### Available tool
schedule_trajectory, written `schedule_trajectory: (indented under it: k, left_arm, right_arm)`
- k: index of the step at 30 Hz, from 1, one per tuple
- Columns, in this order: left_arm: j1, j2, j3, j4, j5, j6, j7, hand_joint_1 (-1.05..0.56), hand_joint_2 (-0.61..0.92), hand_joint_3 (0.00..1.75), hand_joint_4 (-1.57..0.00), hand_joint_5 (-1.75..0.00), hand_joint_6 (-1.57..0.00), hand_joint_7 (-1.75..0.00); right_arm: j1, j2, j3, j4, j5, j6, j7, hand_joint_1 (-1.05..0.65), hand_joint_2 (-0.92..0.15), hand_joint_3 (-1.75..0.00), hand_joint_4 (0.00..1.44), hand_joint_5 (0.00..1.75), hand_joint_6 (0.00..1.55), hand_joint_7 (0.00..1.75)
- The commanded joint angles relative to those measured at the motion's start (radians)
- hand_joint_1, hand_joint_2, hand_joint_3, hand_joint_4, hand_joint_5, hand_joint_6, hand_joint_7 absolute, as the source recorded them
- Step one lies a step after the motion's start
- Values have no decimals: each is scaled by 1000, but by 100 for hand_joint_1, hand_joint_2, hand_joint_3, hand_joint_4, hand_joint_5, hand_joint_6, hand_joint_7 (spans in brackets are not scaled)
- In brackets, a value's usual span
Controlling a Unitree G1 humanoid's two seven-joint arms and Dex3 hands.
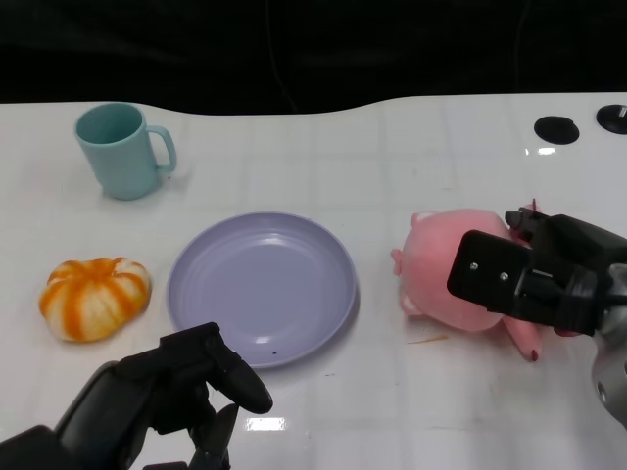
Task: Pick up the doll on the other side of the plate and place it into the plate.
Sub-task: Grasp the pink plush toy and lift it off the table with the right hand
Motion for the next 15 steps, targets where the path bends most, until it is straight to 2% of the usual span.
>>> schedule_trajectory:
  k: [1,6,15]
  left_arm:
    - [11,13,3,-17,2,-9,-5,-25,60,105,-68,-171,-68,-145]
    - [25,10,3,-29,0,-17,-3,-25,59,106,-69,-171,-69,-145]
    - [50,4,-4,-54,10,-27,6,-28,59,104,-66,-171,-70,-142]
  right_arm:
    - [-58,-12,28,101,13,-28,10,-69,-91,-1,3,34,20,2]
    - [-144,10,75,276,19,-75,1,-71,-90,0,6,32,24,2]
    - [-252,50,124,485,32,-167,-30,-71,-91,0,5,31,28,2]
